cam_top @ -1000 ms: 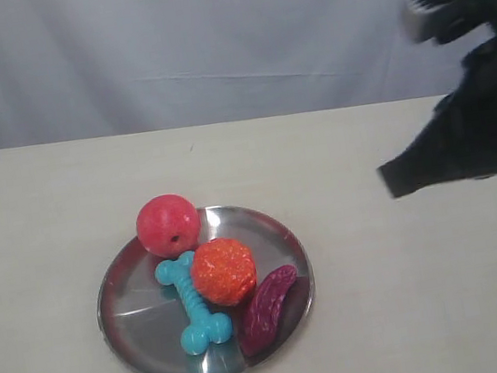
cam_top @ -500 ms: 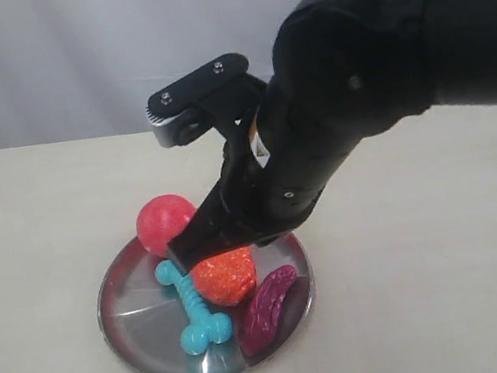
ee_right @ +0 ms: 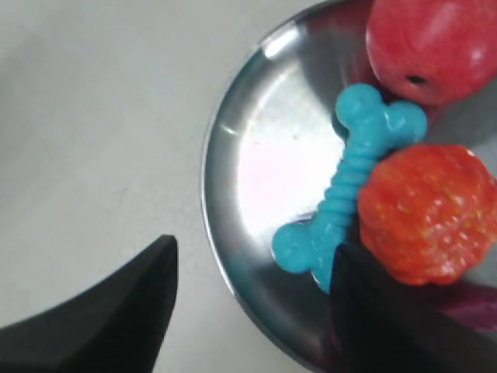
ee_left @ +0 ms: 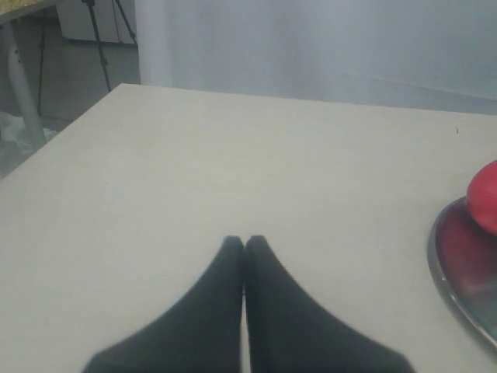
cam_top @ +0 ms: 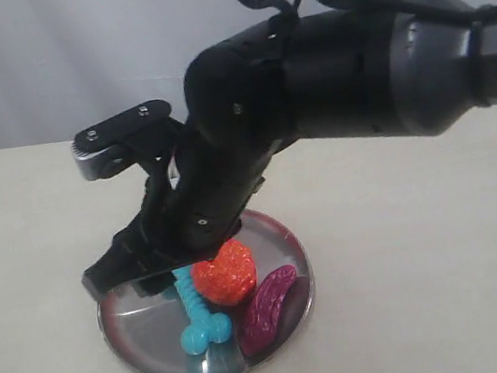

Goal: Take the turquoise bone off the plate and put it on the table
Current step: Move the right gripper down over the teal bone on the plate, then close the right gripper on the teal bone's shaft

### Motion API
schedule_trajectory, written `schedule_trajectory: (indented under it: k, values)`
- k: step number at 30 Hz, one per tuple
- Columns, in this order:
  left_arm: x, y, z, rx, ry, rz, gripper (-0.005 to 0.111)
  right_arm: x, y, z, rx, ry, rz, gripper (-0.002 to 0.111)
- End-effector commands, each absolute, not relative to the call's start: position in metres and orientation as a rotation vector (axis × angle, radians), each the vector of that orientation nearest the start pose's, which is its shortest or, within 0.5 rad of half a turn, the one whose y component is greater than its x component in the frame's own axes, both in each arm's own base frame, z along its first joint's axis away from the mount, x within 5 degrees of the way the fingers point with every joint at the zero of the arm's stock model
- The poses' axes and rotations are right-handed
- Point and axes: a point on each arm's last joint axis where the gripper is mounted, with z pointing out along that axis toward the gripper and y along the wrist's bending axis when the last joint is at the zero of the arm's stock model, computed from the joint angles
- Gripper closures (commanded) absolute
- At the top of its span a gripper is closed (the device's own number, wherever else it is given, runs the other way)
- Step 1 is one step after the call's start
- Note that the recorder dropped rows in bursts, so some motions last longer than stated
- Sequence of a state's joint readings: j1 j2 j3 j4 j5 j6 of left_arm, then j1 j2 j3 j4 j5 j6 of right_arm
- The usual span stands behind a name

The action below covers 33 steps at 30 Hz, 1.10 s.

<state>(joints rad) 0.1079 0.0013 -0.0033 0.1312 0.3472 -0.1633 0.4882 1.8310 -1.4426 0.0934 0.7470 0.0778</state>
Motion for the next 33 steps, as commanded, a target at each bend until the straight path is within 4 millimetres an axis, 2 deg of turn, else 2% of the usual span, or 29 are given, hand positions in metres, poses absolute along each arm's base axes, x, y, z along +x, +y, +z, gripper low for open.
schedule_trajectory:
  k: [1,6,10,18,27,33]
  values:
    - [0.053,0.009,0.182,-0.16,1.821,0.084,0.107,0.36,0.223,0.244,-0.57,2.628,0.311,0.053]
    - [0.053,0.009,0.182,-0.16,1.821,0.084,0.107,0.38,0.242,0.218,-0.614,2.728,0.282,0.053]
    - [0.053,0.009,0.182,-0.16,1.821,0.084,0.107,0.395,0.243,0.204,-0.584,2.734,0.186,0.053]
    - [0.053,0.009,0.182,-0.16,1.821,0.084,0.107,0.406,0.236,0.185,-0.551,2.741,0.005,0.053]
    - [0.053,0.009,0.182,-0.157,1.821,0.086,0.107,0.422,0.21,0.173,-0.4,2.801,0.069,0.053]
    - [0.053,0.009,0.182,-0.157,1.821,0.086,0.107,0.427,0.201,0.173,-0.402,2.802,0.067,0.053]
